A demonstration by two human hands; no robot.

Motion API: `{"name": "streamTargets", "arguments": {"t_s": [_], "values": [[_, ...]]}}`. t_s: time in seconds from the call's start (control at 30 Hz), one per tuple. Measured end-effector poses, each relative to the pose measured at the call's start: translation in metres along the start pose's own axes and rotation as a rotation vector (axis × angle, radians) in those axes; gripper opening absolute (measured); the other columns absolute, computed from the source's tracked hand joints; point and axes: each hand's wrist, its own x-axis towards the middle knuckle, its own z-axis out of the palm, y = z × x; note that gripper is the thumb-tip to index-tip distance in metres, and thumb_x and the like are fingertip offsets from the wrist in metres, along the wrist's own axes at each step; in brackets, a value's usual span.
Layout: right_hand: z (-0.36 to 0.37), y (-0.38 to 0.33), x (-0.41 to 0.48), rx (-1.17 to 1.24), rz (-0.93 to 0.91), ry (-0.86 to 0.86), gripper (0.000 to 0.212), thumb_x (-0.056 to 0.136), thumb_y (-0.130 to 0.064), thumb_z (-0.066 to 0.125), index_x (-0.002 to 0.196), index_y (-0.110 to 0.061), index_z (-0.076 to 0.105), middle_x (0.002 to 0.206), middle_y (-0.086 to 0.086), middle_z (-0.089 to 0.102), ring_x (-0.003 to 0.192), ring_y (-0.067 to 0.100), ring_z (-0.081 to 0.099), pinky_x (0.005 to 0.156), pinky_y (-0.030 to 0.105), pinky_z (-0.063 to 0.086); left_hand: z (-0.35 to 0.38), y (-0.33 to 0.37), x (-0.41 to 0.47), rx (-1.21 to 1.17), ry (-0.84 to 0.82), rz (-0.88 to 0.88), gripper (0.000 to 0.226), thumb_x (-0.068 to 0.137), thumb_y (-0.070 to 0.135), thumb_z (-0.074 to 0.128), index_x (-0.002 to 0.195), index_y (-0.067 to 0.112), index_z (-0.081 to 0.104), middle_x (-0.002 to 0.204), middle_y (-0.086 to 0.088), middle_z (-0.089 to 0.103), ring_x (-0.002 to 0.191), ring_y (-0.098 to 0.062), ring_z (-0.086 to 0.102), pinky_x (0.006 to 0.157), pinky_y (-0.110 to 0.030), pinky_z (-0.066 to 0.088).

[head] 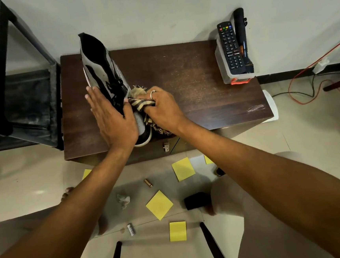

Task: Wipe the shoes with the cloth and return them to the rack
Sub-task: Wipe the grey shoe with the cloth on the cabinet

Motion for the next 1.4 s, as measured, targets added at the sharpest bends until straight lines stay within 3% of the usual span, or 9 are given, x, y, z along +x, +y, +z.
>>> {"name": "streamTargets", "arguments": {"t_s": [0.13, 0.33, 0.47, 0.7, 0.87, 1.07, 1.23, 1.33, 1.4], "values": [[-0.006, -0.001, -0.022, -0.034, 0.027, -0.076, 0.037, 0.088, -0.002, 0.065, 0.12, -0.016, 0.075, 0.093, -0.015, 0.052, 0.091, 0.003, 0.055, 0.079, 0.003, 0.04, 0.001, 0.001, -0.002, 0.068, 0.022, 0.006, 0.079, 0.101, 0.041, 0.041, 0.161, 0.001, 0.009, 0.17, -0.016, 0.006, 0.158, -0.032, 0.001, 0.128, -0.046, 0.002], [-0.004, -0.001, -0.073, -0.033, 0.094, -0.157, 0.036, 0.092, -0.01, 0.069, 0.127, -0.018, 0.072, 0.109, -0.004, 0.058, 0.103, 0.011, 0.061, 0.096, 0.027, 0.052, 0.002, 0.0, 0.0, 0.093, 0.01, -0.006, 0.081, 0.099, 0.039, 0.044, 0.161, 0.0, 0.011, 0.17, -0.017, 0.007, 0.157, -0.034, 0.001, 0.126, -0.047, -0.001], [-0.007, 0.001, -0.091, -0.05, 0.061, -0.181, 0.033, 0.091, -0.008, 0.073, 0.124, -0.012, 0.073, 0.111, -0.005, 0.059, 0.106, 0.011, 0.062, 0.091, 0.02, 0.049, -0.002, 0.002, 0.003, 0.038, -0.03, -0.032, 0.083, 0.1, 0.037, 0.05, 0.162, 0.003, 0.007, 0.171, -0.014, 0.001, 0.157, -0.031, -0.004, 0.127, -0.049, -0.005], [-0.005, 0.005, -0.088, -0.532, -0.45, -0.11, 0.033, 0.094, -0.001, 0.064, 0.126, -0.005, 0.069, 0.114, 0.012, 0.059, 0.102, 0.03, 0.055, 0.075, 0.041, 0.056, -0.009, 0.0, 0.006, 0.006, -0.12, -0.039, 0.09, 0.101, 0.044, 0.053, 0.162, 0.005, 0.0, 0.171, -0.012, -0.007, 0.157, -0.03, -0.012, 0.123, -0.048, -0.012], [-0.011, 0.022, -0.089, -0.627, -0.559, -0.177, 0.03, 0.093, -0.004, 0.062, 0.12, -0.007, 0.074, 0.111, 0.009, 0.06, 0.101, 0.03, 0.055, 0.067, 0.039, 0.056, -0.011, -0.002, 0.008, 0.002, -0.155, -0.042, 0.092, 0.1, 0.042, 0.056, 0.162, 0.007, -0.002, 0.171, -0.011, -0.009, 0.156, -0.03, -0.014, 0.122, -0.048, -0.014], [-0.021, 0.026, -0.081, -0.393, -0.214, 0.026, 0.036, 0.088, 0.0, 0.07, 0.124, -0.007, 0.068, 0.112, 0.007, 0.055, 0.103, 0.029, 0.059, 0.086, 0.046, 0.057, -0.011, 0.0, 0.01, -0.004, -0.16, -0.061, 0.092, 0.1, 0.041, 0.057, 0.162, 0.007, -0.002, 0.171, -0.011, -0.008, 0.156, -0.03, -0.013, 0.123, -0.05, -0.01], [0.009, 0.01, -0.086, -0.201, -0.127, -0.013, 0.051, 0.086, 0.01, 0.066, 0.134, -0.007, 0.065, 0.108, -0.001, 0.052, 0.097, 0.017, 0.06, 0.088, 0.022, 0.051, -0.012, -0.001, 0.008, -0.008, -0.167, -0.051, 0.092, 0.101, 0.042, 0.057, 0.162, 0.007, -0.002, 0.171, -0.01, -0.008, 0.156, -0.03, -0.014, 0.123, -0.049, -0.011], [0.006, 0.008, -0.094, -0.048, 0.078, -0.009, 0.034, 0.09, 0.0, 0.067, 0.122, -0.01, 0.074, 0.099, -0.005, 0.056, 0.091, 0.009, 0.06, 0.083, 0.011, 0.046, -0.011, 0.0, 0.008, 0.003, -0.154, -0.064, 0.092, 0.1, 0.042, 0.058, 0.162, 0.006, -0.001, 0.171, -0.011, -0.007, 0.156, -0.031, -0.012, 0.123, -0.051, -0.009], [-0.006, 0.002, -0.097, -0.015, 0.175, -0.042, 0.015, 0.091, -0.008, 0.067, 0.095, -0.013, 0.08, 0.089, -0.005, 0.063, 0.081, 0.008, 0.064, 0.074, 0.016, 0.049, -0.011, 0.001, 0.009, -0.001, -0.15, -0.073, 0.092, 0.1, 0.041, 0.058, 0.162, 0.006, 0.0, 0.171, -0.011, -0.006, 0.157, -0.031, -0.012, 0.124, -0.051, -0.008]]}}
